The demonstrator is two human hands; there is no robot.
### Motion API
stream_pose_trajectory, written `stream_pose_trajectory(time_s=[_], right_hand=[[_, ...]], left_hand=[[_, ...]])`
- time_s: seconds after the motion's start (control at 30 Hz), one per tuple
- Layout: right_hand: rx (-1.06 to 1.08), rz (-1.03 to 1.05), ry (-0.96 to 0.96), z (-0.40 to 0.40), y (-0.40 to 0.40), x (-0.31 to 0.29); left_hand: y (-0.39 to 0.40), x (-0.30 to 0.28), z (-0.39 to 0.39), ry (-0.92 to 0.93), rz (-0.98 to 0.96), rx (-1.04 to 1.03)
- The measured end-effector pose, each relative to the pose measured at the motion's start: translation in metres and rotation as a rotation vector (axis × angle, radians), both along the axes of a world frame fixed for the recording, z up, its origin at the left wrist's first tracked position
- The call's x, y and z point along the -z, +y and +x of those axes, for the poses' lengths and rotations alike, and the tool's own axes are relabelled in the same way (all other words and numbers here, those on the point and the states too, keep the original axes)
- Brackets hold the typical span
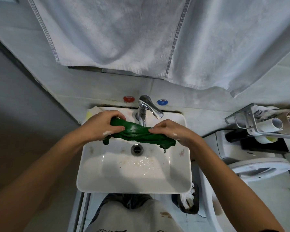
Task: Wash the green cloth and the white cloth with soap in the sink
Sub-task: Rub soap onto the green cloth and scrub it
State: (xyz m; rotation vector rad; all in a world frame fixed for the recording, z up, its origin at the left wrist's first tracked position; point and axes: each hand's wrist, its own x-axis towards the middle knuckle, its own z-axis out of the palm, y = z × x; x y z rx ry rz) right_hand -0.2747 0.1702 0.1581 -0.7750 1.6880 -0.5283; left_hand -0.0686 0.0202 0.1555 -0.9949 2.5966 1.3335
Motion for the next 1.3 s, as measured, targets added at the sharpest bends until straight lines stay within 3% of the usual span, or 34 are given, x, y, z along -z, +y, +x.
stream_pose_trajectory(time_s=[0.1, 0.23, 0.47, 0.63, 0.77, 0.87, 1.0, 1.07, 1.2, 1.3], right_hand=[[-0.158, 0.060, 0.053, -0.003, -0.002, -0.004], [-0.231, 0.049, 0.054, 0.003, -0.007, -0.006], [0.010, -0.178, -0.171, 0.012, -0.002, 0.007], [0.096, -0.239, -0.196, 0.014, 0.004, 0.014], [0.185, -0.271, -0.182, 0.011, 0.007, 0.017], [0.312, -0.298, -0.192, 0.016, 0.004, 0.019], [0.560, -0.339, -0.122, 0.031, -0.012, 0.027], [0.549, -0.396, 0.005, 0.041, -0.013, 0.032], [0.442, -0.494, 0.131, 0.064, -0.006, 0.039], [0.555, -0.516, 0.178, 0.063, -0.007, 0.038]], left_hand=[[-0.005, -0.005, -0.002, -0.171, 0.208, 0.081], [-0.006, -0.003, -0.008, -0.362, 0.041, 0.191], [-0.002, 0.004, -0.005, -0.156, 0.333, 0.026], [-0.001, 0.009, -0.002, -0.019, 0.453, -0.048], [-0.001, 0.005, 0.001, -0.021, 0.371, -0.022], [0.007, 0.004, -0.001, 0.112, 0.350, -0.054], [0.019, 0.017, -0.015, 0.279, 0.039, -0.172], [0.023, 0.024, -0.020, 0.249, -0.113, -0.208], [0.031, 0.029, -0.020, 0.260, -0.221, -0.261], [0.040, 0.031, -0.015, 0.289, -0.249, -0.250]])
